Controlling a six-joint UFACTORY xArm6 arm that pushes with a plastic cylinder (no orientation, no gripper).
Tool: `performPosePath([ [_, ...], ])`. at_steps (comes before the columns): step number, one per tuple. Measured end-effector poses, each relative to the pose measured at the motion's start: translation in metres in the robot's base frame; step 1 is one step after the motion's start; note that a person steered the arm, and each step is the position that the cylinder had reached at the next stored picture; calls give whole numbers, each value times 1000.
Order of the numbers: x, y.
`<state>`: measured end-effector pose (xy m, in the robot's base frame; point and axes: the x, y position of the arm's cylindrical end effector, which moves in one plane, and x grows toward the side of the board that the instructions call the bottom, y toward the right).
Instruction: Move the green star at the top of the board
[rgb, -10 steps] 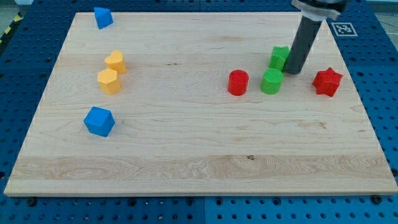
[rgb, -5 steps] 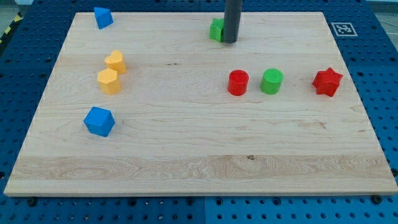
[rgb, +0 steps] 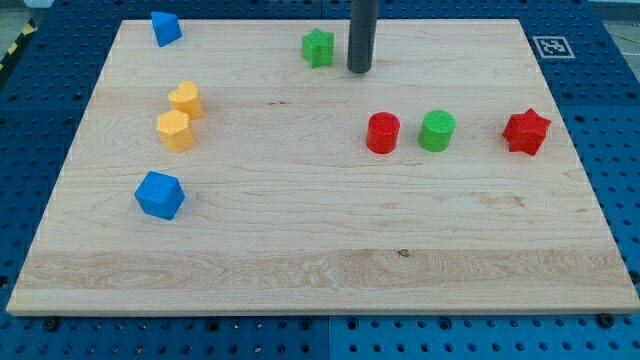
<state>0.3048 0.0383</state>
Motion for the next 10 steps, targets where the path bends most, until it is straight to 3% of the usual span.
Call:
performPosePath([
  [1, 4, -37],
  [2, -25, -45],
  [4, -46, -25],
  [5, -51, 57],
  [6, -80, 50],
  [8, -79, -33],
  [10, -85, -48],
])
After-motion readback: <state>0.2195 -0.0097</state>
